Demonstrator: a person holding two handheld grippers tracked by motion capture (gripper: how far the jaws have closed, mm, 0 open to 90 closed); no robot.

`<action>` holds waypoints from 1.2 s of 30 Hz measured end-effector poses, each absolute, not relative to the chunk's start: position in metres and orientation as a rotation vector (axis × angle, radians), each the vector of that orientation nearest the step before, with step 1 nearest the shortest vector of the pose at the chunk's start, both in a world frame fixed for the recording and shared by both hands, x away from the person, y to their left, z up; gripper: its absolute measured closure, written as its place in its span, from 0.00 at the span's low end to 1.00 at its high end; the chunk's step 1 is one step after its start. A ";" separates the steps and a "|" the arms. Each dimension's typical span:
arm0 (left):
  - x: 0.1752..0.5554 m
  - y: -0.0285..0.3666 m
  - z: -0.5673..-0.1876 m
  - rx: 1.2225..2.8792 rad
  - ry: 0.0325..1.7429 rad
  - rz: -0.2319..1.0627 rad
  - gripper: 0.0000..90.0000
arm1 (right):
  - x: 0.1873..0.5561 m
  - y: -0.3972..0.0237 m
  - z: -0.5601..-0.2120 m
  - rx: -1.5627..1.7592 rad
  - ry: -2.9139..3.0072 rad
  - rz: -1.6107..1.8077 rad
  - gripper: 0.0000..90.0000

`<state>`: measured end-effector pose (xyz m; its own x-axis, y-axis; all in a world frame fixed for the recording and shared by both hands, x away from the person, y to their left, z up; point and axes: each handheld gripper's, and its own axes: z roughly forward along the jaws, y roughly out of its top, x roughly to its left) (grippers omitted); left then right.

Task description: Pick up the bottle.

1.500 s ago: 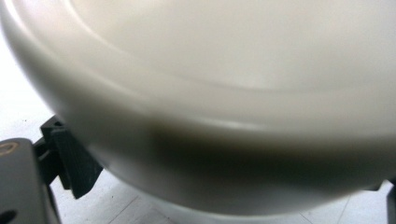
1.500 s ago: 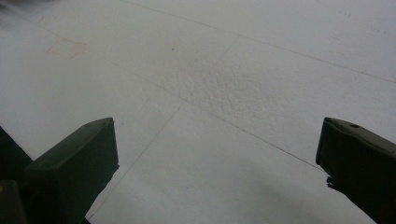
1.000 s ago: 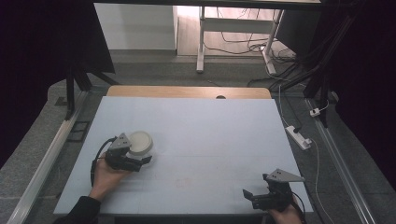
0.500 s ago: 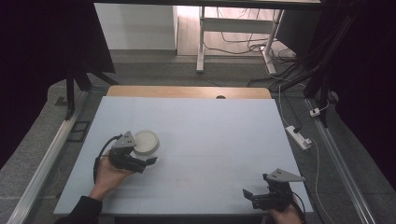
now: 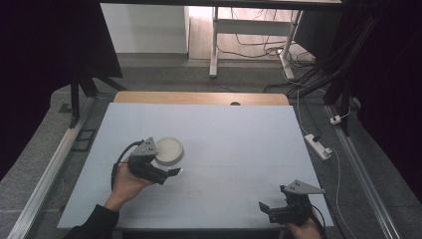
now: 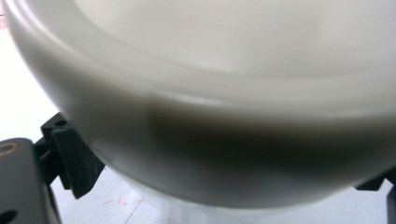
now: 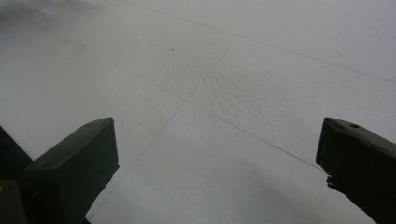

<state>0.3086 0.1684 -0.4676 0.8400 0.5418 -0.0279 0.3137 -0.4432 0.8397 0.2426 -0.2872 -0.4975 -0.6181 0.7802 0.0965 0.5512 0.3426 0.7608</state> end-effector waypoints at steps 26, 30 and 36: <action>0.319 0.115 -0.458 2.097 0.494 0.235 0.08 | 0.243 -0.287 -0.498 1.187 2.327 1.149 0.00; 0.319 0.107 -0.458 2.103 0.475 0.223 0.08 | 0.243 -0.287 -0.498 1.187 2.327 1.150 0.00; 0.317 0.098 -0.458 2.112 0.453 0.193 0.08 | 0.243 -0.287 -0.498 1.184 2.328 1.151 0.00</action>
